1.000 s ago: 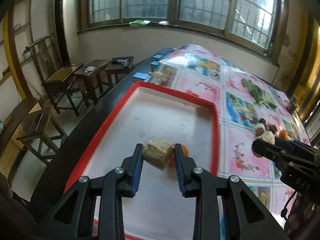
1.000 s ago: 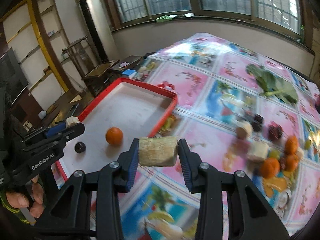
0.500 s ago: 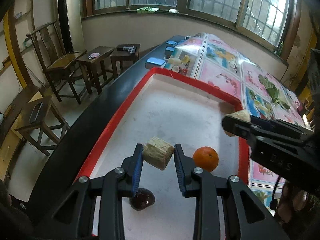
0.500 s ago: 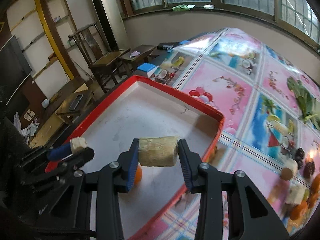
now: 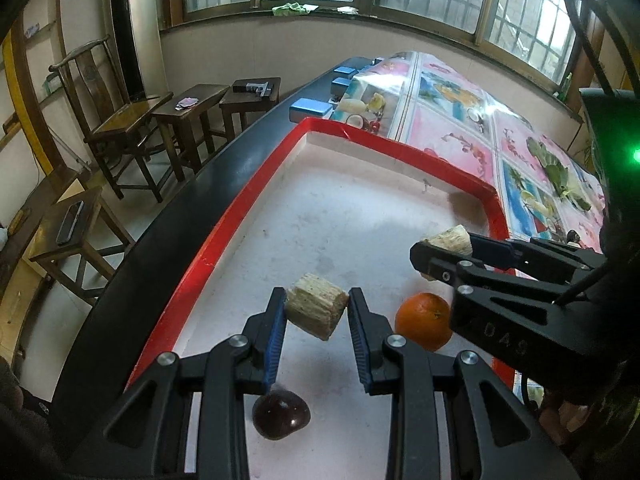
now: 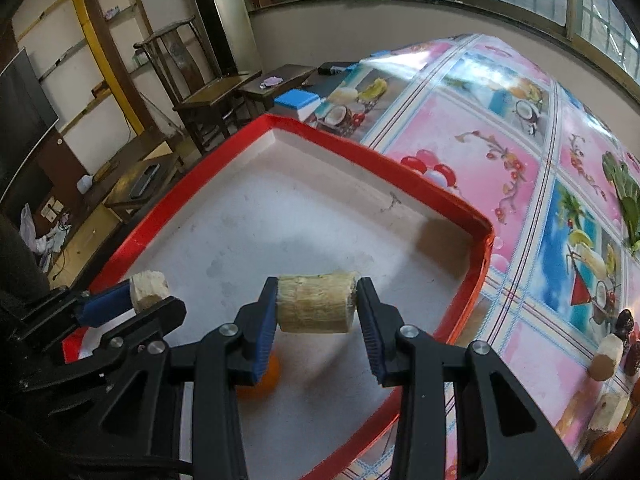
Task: Organize fruits
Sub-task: 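Carry the chunk with the left tool while the right tool carries the sugarcane over the tray, then open the left tool releasing the chunk while the right tool releases the sugarcane into the tray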
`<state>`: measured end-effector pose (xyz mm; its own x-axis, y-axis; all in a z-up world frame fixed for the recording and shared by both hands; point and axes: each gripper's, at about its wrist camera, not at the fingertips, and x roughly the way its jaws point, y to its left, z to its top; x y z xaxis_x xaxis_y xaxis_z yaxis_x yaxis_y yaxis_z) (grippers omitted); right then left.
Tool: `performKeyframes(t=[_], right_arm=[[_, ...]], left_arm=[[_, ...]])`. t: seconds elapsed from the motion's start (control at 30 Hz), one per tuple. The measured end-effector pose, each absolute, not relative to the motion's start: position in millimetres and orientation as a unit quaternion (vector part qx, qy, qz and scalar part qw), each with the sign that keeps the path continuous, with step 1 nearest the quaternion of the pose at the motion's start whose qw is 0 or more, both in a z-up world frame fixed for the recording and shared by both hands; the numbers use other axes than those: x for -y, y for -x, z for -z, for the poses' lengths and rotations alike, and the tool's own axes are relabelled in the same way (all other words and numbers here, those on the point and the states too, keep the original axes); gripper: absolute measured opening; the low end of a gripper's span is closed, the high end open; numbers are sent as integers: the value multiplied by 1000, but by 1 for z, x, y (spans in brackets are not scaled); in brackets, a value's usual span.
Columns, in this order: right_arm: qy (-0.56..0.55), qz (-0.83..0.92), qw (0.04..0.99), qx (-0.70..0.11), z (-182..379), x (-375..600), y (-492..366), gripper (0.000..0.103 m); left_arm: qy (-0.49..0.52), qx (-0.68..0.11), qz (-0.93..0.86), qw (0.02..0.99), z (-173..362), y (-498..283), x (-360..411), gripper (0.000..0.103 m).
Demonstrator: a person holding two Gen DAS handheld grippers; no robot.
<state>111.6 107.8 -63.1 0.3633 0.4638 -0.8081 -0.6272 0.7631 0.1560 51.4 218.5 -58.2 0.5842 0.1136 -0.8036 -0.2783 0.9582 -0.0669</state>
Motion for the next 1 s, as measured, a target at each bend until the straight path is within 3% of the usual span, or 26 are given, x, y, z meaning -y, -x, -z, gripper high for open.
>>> performKeyframes(t=[0.3, 0.47, 0.8, 1.0], right_arm=[[93, -326, 823, -457, 64, -105, -113, 42], [88, -325, 832, -440, 50, -95, -107, 53], [79, -311, 848, -422, 31, -72, -99, 53], [73, -301, 856, -414, 24, -55, -92, 53]], left_arm=[[95, -443, -113, 884, 58, -51, -217, 32], [98, -433, -110, 889, 50, -44, -215, 38], [101, -413, -108, 899, 34, -34, -204, 39], [97, -397, -105, 907, 20, -26, -193, 45]])
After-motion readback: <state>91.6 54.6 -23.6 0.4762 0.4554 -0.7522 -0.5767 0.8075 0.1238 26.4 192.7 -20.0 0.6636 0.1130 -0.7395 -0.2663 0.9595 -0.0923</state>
